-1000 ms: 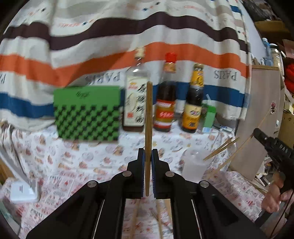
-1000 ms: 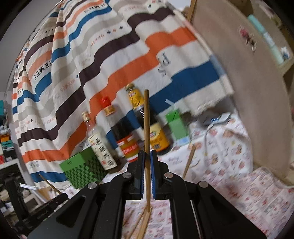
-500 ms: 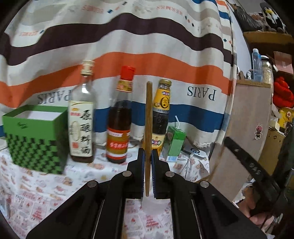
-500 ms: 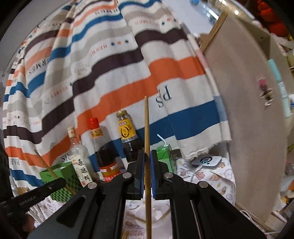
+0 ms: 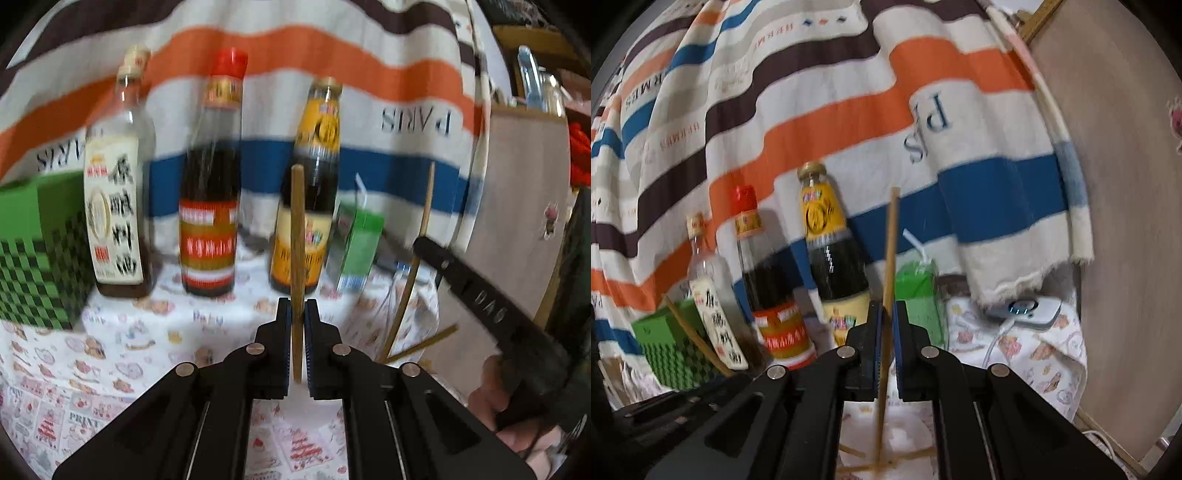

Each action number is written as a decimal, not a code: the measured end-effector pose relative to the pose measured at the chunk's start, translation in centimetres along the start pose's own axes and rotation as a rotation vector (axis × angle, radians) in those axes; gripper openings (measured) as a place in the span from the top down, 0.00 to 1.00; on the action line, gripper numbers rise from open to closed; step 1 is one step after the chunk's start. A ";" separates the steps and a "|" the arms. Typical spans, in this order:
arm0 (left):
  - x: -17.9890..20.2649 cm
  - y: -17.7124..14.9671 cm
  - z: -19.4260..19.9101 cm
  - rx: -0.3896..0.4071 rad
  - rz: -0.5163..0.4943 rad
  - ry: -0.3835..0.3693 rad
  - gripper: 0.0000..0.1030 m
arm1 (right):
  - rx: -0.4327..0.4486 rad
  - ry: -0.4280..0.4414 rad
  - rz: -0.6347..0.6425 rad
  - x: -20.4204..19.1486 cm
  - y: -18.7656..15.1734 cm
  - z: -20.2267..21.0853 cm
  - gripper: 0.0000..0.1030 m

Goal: Organize utensils
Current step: 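Open both tools over the clear cup, dropping the chopsticks in, then withdraw both open tools from the cup and lower toward the chopstick pile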

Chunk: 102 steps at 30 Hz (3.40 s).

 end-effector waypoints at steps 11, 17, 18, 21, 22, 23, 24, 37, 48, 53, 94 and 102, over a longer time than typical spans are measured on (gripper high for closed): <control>-0.3 -2.6 -1.2 -0.111 0.004 -0.033 0.94 | 0.031 0.011 -0.008 -0.6 1.3 0.0 0.93; -1.8 -2.7 -0.5 -0.116 0.025 -0.005 0.90 | 0.031 -0.012 0.004 -1.4 1.2 -1.5 0.94; -2.1 -2.6 -0.2 -0.108 0.026 -0.003 0.85 | 0.014 -0.016 0.013 -1.5 0.8 -1.9 0.94; -3.1 -1.8 1.5 -0.055 0.022 0.011 0.57 | -0.028 -0.021 0.042 -1.7 -0.7 -2.3 0.94; -3.4 -1.5 2.1 -0.035 0.018 0.022 0.56 | -0.040 -0.020 0.042 -1.6 -1.1 -2.3 0.94; -3.7 -1.3 2.6 -0.023 0.014 0.028 0.56 | -0.048 -0.016 0.037 -1.4 -1.3 -2.2 0.94; -4.0 -1.1 2.9 -0.015 0.010 0.034 0.55 | -0.056 -0.011 0.030 -1.3 -1.4 -2.1 0.94; -7.0 -0.1 9.9 0.106 -0.053 0.136 0.24 | -0.221 0.065 -0.063 0.8 -0.5 -1.8 0.89; -8.9 -0.7 14.3 0.177 -0.067 0.251 0.01 | -0.103 0.124 -0.076 -0.6 1.5 6.1 0.49; -9.2 -2.0 15.1 0.190 -0.101 0.300 0.01 | -0.125 0.160 -0.092 -2.3 -0.8 9.2 0.39; -9.0 -14.2 6.8 -0.526 0.013 0.065 0.50 | -0.466 0.040 -0.019 -3.1 -12.2 4.2 0.24; -7.3 -15.5 6.2 -0.612 -0.002 0.033 0.82 | -0.461 0.041 -0.018 -3.1 -11.9 4.5 0.24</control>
Point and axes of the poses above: each gripper's, at about its wrist camera, not at the fingertips, and z roughly against the way its jaws point, x to its right, y to its top, the point moved 3 cm from there along -z, roughly the way its jaws point, and after that the axes turned 7 degrees about x, right-handed, at the moved point
